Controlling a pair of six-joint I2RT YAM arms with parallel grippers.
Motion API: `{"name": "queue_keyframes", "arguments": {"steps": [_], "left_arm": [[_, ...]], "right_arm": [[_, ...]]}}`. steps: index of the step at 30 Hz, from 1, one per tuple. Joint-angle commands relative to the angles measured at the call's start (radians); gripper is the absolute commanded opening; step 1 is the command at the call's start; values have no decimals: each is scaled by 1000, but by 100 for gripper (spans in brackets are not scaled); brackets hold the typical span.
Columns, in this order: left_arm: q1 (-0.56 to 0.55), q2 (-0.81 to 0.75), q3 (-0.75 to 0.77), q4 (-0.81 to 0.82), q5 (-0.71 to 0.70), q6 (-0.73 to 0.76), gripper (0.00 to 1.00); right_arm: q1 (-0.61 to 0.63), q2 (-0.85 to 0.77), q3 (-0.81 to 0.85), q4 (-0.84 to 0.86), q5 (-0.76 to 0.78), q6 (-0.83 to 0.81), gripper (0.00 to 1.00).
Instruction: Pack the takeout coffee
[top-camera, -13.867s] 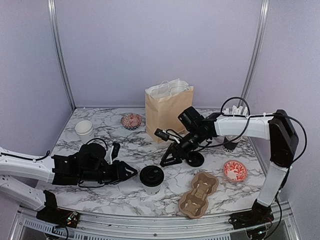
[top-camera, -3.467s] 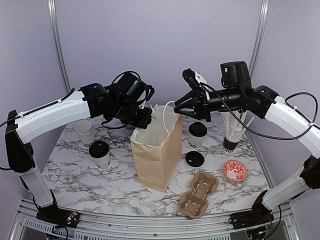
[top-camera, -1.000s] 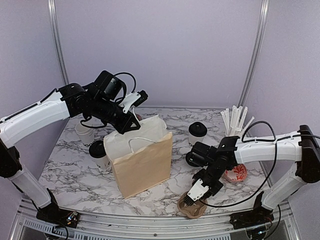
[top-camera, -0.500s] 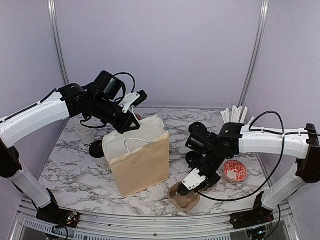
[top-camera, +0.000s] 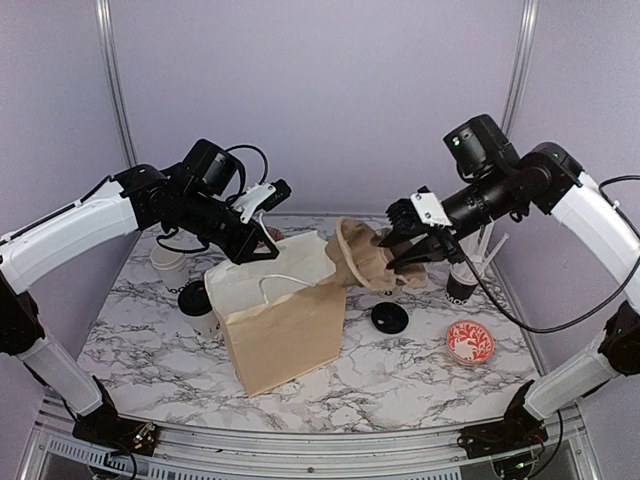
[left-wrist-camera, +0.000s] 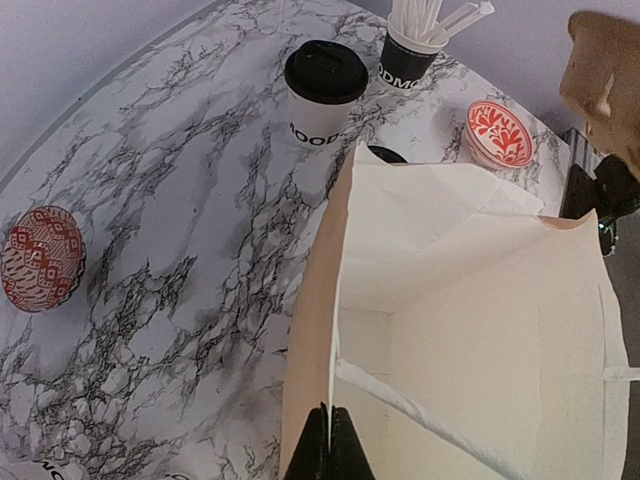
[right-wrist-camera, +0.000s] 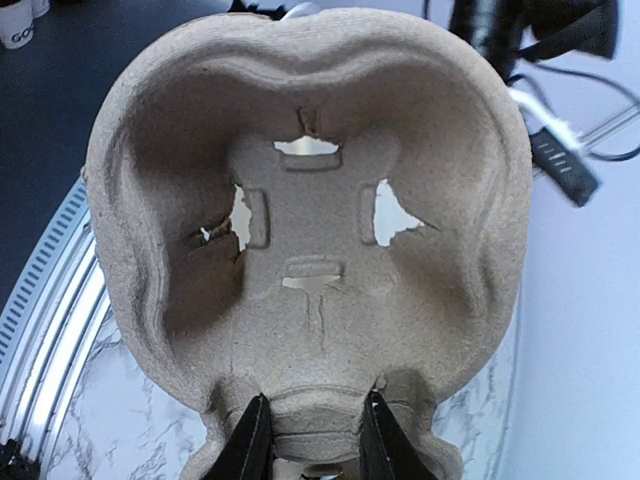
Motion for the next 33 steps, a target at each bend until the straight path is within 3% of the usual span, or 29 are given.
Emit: {"name": "queue_keyframes", "arguments": {"steps": [1,8,15,23,33], "left_arm": [[1,21,28,-39,108,13,0],[-11,25,33,-36,212,19,0],[-37,29,41,-28,274,30,0],[-62,49,44,-16,310,36,0],[-71,70,42,17,326,9,0]], "right_arm": [[-67,0,183,-12,-167,39,17],[-70,20,186,247,-354,185,16],[-52,151,238,278,-584,272,16],[50,198,182,290,-533,258,16],[83,232,110,338,-570,293,16]]}}
